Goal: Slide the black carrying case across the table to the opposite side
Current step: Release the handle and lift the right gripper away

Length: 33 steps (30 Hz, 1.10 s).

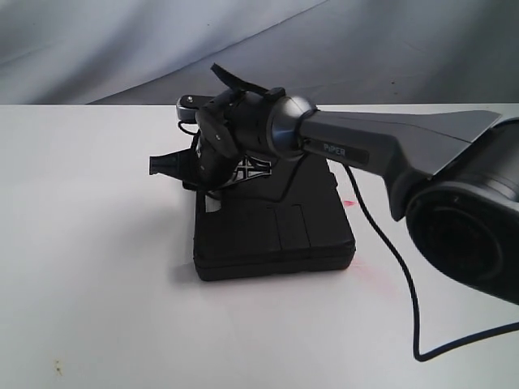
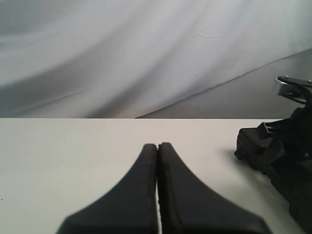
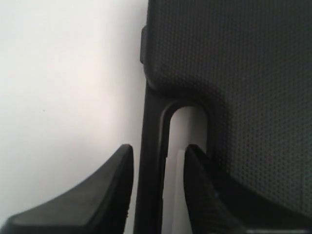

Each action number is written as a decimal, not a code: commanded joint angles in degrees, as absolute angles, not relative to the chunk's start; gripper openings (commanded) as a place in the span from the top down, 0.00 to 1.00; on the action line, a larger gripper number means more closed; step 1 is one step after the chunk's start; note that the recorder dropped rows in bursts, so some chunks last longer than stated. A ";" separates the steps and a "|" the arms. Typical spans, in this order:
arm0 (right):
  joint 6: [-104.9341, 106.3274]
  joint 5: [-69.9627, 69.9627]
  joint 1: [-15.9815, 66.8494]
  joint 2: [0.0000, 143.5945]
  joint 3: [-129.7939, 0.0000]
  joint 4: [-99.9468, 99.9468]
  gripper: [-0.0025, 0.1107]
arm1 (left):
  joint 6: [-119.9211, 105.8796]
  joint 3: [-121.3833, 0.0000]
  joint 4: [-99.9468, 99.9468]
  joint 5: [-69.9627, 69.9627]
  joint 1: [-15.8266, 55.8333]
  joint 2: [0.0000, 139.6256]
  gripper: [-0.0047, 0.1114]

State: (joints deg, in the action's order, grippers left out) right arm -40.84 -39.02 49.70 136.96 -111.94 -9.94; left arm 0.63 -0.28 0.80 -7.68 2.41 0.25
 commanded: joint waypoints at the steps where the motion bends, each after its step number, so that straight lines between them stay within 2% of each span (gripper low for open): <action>1: -40.33 -39.27 49.72 133.76 -112.11 -12.81 0.69 | 1.18 0.00 0.76 -7.58 2.30 0.00 0.96; 6: -40.33 -38.98 50.11 132.13 -112.11 -16.03 0.69 | 1.18 0.00 0.76 -7.58 2.30 0.00 0.96; 9: -40.33 -39.10 50.26 130.85 -112.11 -19.11 0.72 | 1.18 0.00 0.76 -7.58 2.30 0.00 0.96; 10: -40.33 -39.10 50.26 130.36 -112.11 -19.88 0.74 | 1.18 0.00 0.76 -7.58 2.30 0.00 0.96; 15: -33.77 -35.83 50.73 128.10 -112.11 -26.91 0.97 | 1.18 0.00 0.76 -7.58 2.30 0.00 0.96; 19: -32.08 -29.11 50.73 125.63 -109.05 -30.26 0.98 | 1.18 0.00 0.76 -7.58 2.30 0.00 0.96; 24: -34.21 -19.54 49.23 117.45 -97.38 -36.00 0.98 | 1.18 0.00 0.76 -7.58 2.30 0.00 0.96; 33: -52.99 -18.78 43.76 102.83 -82.87 -58.48 0.98 | 1.18 0.00 0.76 -7.58 2.30 0.00 0.96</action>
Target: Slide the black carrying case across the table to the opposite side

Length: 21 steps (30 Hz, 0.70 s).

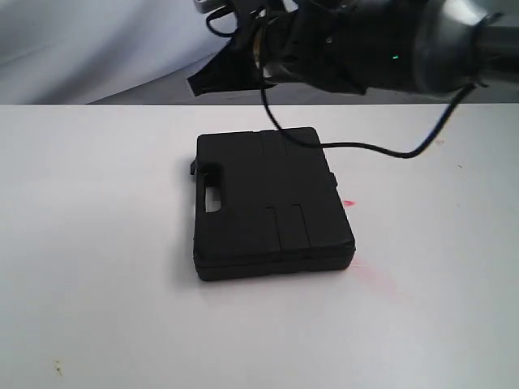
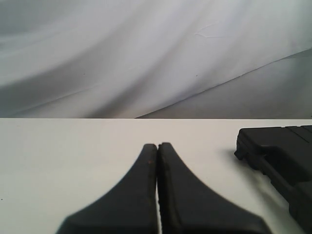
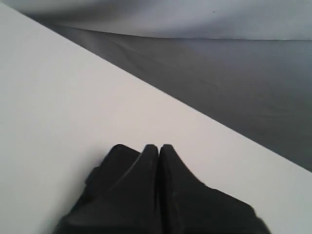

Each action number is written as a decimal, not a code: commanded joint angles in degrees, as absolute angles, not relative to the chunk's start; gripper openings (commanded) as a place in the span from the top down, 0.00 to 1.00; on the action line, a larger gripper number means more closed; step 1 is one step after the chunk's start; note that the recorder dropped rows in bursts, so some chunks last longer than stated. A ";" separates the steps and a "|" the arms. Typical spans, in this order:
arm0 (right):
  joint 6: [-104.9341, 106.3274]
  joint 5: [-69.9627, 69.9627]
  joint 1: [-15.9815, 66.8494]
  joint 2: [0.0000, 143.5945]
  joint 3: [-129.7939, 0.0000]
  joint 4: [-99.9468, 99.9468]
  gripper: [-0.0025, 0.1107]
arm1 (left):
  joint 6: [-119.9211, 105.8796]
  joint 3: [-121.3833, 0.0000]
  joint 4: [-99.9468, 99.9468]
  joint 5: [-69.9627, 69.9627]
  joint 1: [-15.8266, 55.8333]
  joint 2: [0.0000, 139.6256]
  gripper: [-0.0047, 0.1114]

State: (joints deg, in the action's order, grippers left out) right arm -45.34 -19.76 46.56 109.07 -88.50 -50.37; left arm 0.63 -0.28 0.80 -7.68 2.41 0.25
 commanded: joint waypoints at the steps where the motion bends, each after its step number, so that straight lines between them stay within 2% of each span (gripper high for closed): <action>1: -54.35 -18.67 42.78 100.87 -81.03 -59.95 0.98 | 1.18 0.00 0.76 -7.58 2.30 0.00 0.96; 8: -54.95 -17.07 34.14 87.12 -68.53 -62.36 0.98 | 1.18 0.00 0.76 -7.58 2.30 0.00 0.96; 14: -54.95 -10.11 24.21 74.62 -58.78 -65.29 0.98 | 1.18 0.00 0.76 -7.58 2.30 0.00 0.96; 21: -54.84 0.68 16.80 61.95 -49.59 -80.62 0.98 | 1.18 0.00 0.76 -7.58 2.30 0.00 0.96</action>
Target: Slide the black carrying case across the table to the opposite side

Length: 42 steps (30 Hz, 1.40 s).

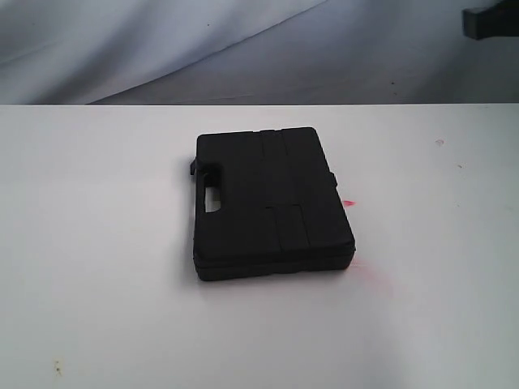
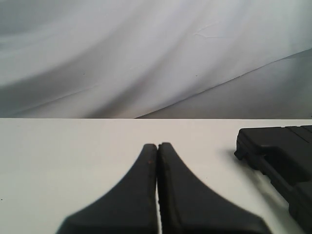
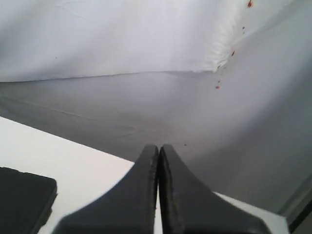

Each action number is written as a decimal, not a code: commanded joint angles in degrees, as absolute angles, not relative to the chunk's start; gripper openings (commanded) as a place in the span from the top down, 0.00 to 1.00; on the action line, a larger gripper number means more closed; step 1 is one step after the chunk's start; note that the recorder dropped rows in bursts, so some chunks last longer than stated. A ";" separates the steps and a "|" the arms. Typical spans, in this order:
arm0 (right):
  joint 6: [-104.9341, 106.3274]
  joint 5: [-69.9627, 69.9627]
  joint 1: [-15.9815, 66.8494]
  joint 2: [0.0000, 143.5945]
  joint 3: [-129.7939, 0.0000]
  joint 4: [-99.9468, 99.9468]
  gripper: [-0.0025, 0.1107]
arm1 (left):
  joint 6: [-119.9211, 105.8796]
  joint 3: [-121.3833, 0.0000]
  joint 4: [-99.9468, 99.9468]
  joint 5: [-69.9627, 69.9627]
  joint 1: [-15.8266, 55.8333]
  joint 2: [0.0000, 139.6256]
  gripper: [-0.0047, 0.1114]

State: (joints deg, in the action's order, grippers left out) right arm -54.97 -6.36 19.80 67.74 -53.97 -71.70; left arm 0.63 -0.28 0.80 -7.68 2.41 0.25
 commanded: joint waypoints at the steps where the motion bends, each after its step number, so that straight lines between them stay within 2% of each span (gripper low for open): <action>1: -54.84 2.34 16.17 60.19 -48.35 -80.60 0.98 | 1.18 0.00 0.76 -7.58 2.30 0.00 0.96; 5: -54.95 7.12 14.44 53.33 -43.84 -74.65 0.98 | 1.18 0.00 0.76 -7.58 2.30 0.00 0.96; 13: -55.39 7.29 14.08 42.34 -37.90 -73.81 0.98 | 1.18 0.00 0.76 -7.58 2.30 0.00 0.96; 27: -58.01 5.45 14.08 40.91 -36.53 -75.27 0.98 | 1.18 0.00 0.76 -7.58 2.30 0.00 0.96; 31: -32.07 0.81 14.08 40.91 -36.53 -52.56 0.98 | 1.18 0.00 0.76 -7.58 2.30 0.00 0.96; 36: 15.19 -2.33 14.08 40.91 -36.53 -15.18 0.98 | 1.18 0.00 0.76 -7.58 2.30 0.00 0.96; 42: 17.50 -2.83 14.08 40.91 -36.53 -12.91 0.98 | 1.18 0.00 0.76 -7.58 2.30 0.00 0.96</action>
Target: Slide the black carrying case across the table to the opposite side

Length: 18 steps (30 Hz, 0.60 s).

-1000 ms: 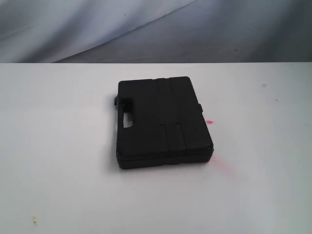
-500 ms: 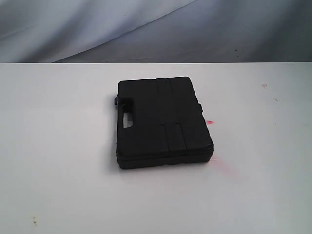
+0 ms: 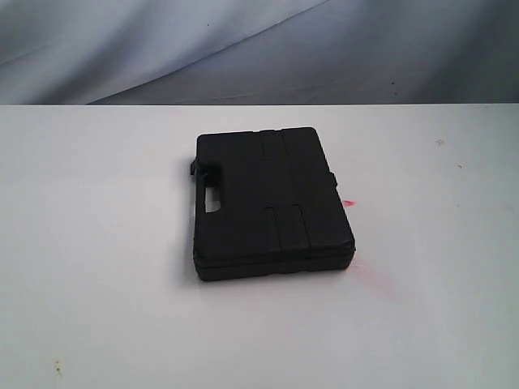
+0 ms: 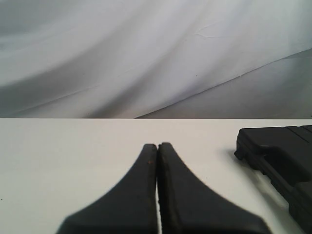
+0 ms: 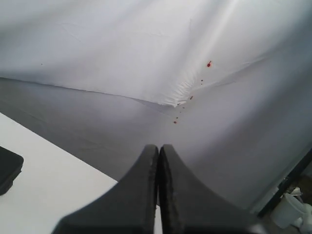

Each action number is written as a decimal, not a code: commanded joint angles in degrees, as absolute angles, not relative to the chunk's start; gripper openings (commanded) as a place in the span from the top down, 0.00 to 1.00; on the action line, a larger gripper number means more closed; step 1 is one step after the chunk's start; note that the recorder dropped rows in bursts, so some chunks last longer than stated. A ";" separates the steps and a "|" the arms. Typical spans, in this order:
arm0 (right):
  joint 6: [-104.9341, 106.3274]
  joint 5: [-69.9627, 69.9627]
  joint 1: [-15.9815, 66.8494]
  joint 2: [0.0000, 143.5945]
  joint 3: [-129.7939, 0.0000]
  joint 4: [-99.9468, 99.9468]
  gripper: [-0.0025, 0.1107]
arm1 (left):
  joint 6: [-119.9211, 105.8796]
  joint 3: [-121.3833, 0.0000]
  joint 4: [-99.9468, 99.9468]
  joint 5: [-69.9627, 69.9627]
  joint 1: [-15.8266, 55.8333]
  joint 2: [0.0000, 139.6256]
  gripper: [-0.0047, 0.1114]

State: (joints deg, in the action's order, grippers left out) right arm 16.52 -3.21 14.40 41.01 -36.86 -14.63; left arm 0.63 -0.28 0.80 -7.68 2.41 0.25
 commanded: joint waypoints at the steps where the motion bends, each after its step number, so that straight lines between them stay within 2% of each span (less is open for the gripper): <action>1: 16.81 -2.06 14.08 40.91 -36.53 -12.05 0.98 | 1.18 0.00 0.76 -7.58 2.30 0.00 0.96; 5: 16.35 -5.31 13.54 39.43 -36.53 -13.23 0.98 | 1.18 0.00 0.76 -7.58 2.30 0.00 0.96; 8: 16.21 -5.60 8.85 33.27 -36.49 -9.77 0.98 | 1.18 0.00 0.76 -7.58 2.30 0.00 0.96; 14: 17.00 -22.61 2.73 17.43 -35.87 1.26 0.98 | 1.18 0.00 0.76 -7.58 2.30 0.00 0.96; 18: 21.62 -24.80 0.61 11.63 -29.89 5.90 0.98 | 1.18 0.00 0.76 -7.58 2.30 0.00 0.96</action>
State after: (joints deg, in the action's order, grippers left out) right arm 18.37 -21.82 2.25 14.95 -34.07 1.93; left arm 0.63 -0.28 0.80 -7.68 2.41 0.25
